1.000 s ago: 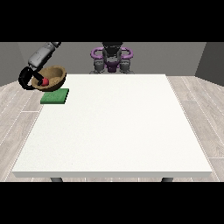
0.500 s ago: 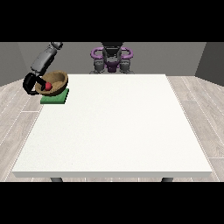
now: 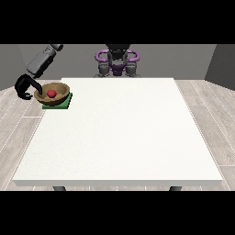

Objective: Pick the cup and pour the ball into the bowl, then pick the bowl and place it on the pad

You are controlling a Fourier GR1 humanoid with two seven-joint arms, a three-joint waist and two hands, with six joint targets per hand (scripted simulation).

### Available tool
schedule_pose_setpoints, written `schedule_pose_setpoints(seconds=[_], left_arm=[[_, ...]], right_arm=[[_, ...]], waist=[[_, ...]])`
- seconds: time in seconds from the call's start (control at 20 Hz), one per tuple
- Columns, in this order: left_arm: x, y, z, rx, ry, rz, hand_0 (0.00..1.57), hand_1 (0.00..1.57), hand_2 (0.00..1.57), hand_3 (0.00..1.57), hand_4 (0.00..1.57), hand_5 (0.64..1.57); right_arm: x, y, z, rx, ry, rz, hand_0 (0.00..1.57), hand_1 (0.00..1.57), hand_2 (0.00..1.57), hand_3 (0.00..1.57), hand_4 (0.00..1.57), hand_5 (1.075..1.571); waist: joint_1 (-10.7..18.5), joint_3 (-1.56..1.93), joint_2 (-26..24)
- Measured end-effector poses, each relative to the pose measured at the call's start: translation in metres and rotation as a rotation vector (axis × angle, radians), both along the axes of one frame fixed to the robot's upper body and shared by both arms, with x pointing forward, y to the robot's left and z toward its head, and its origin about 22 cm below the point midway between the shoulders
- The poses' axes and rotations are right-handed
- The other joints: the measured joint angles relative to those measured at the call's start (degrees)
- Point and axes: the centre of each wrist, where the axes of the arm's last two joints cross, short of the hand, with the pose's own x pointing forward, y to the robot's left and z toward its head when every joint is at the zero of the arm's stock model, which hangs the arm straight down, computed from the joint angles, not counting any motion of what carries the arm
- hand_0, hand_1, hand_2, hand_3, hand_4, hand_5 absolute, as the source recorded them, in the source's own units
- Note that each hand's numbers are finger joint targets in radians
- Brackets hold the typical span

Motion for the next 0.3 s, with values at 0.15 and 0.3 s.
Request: schedule_pose_setpoints(seconds=[0.15,0.3], left_arm=[[-0.005,0.003,0.007,0.002,-0.001,-0.004,0.00,0.00,0.00,0.00,0.00,1.515],[-0.001,0.007,-0.003,-0.006,0.023,0.004,0.00,0.00,0.00,0.00,0.00,1.515]], right_arm=[[0.004,-0.001,0.012,-0.005,-0.021,-0.003,0.32,0.32,0.40,0.52,0.00,1.493],[0.002,-0.009,0.032,0.008,-0.025,0.016,0.13,0.13,0.28,0.38,0.00,1.467]], waist=[[-0.1,-0.02,0.2],[-0.8,-0.04,-1.1]])
